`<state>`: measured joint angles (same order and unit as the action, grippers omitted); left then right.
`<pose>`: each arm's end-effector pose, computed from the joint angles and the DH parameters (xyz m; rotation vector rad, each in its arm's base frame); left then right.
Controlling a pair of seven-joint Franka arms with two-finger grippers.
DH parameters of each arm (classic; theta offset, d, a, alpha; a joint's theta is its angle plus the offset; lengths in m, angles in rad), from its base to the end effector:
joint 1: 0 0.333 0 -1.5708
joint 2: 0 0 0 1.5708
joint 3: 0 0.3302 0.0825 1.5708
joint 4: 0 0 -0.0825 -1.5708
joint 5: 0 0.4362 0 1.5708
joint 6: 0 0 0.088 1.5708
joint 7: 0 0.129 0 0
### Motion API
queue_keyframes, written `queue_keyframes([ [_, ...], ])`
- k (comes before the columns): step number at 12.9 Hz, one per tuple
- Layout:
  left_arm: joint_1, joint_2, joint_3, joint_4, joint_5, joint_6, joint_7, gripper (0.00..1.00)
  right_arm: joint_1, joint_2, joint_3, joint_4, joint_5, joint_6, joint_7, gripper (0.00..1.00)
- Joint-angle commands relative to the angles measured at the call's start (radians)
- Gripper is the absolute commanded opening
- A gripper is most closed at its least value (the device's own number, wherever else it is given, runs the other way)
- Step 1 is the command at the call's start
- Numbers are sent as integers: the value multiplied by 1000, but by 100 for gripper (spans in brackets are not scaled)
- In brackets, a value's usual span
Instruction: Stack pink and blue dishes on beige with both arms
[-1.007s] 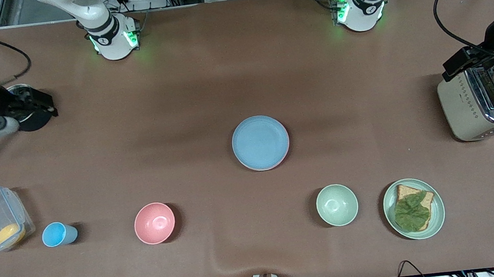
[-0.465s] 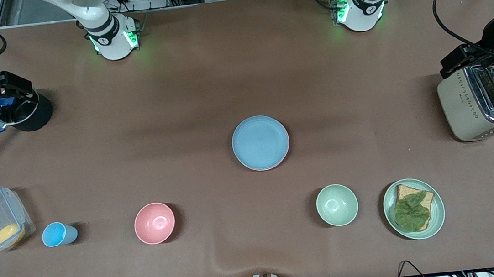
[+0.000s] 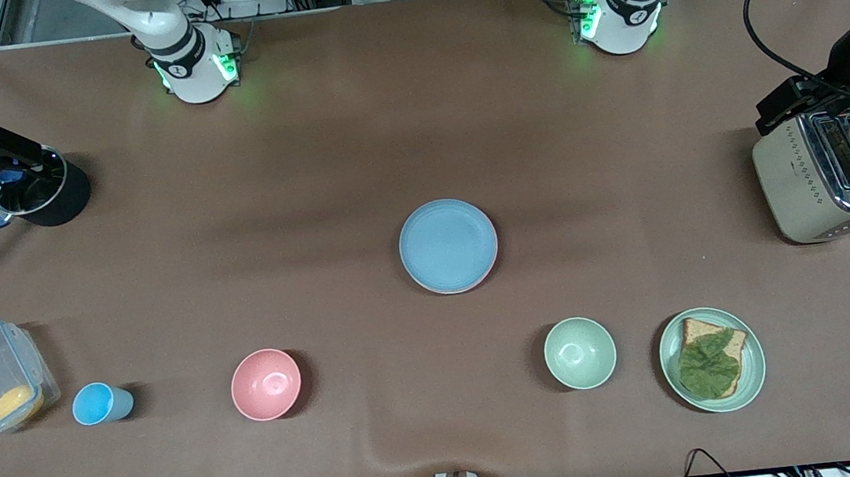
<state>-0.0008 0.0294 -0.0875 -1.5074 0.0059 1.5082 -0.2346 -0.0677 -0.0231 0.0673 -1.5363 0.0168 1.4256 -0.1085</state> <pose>0.6073 -0.0522 0.6265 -3.1250 -0.2295 0.0432 0.5820 0.0026 0.6363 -3.1141 -0.1710 0.1353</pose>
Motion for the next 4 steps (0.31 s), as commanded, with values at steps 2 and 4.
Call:
queue_keyframes([
  [2, -2, -8, 8, 7, -11, -17, 15, 100, -18, -9, 26, 4, -18, 24, 15, 100],
  [4, -5, -8, 8, 7, -6, -22, 15, 100, -14, -8, 31, 2, -18, 30, 15, 100],
])
